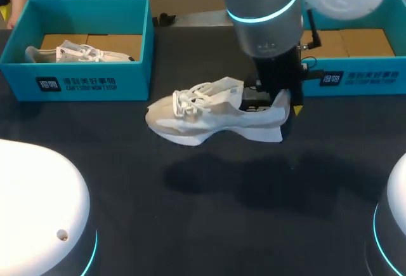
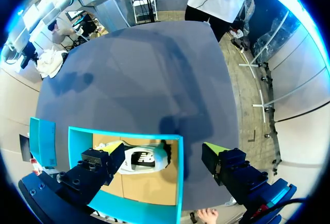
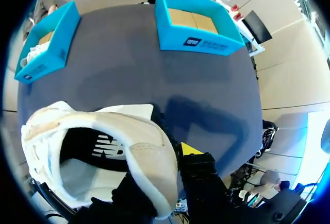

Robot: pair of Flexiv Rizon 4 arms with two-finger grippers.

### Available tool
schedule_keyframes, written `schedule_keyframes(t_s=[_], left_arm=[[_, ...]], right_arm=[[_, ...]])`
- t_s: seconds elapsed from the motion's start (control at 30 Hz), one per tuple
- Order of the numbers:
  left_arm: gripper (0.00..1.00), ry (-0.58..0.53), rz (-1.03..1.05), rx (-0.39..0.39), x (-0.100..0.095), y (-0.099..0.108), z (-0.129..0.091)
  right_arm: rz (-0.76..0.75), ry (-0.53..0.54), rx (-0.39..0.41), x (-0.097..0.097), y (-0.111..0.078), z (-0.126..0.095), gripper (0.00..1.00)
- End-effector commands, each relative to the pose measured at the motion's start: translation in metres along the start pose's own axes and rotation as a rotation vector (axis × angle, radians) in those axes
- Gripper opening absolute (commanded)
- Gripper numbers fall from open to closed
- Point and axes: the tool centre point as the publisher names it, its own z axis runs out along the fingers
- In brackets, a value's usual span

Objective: Take the shoe out of the shoebox, open the shoe tongue, remove and reinsert the insole, then place the shoe into the shoebox

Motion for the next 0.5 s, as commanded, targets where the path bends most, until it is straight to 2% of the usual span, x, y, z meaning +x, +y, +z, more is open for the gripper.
schedule_keyframes(t_s=[0.03,0.27,0.43,0.5], left_arm=[[1.0,0.003,0.001,-0.002,0.0,-0.001,0.0],[1.0,0.003,0.001,-0.002,0.0,-0.001,0.0],[1.0,0.003,0.001,-0.002,0.0,-0.001,0.0],[1.0,0.003,0.001,-0.002,0.0,-0.001,0.0]], right_arm=[[0.001,0.0,0.001,0.001,0.001,-0.001,0.0],[0.001,0.0,0.001,0.001,0.001,-0.001,0.0],[-0.025,0.012,0.013,0.02,0.002,0.03,0.0],[-0.032,-0.015,0.031,0.027,0.002,0.044,0.0]])
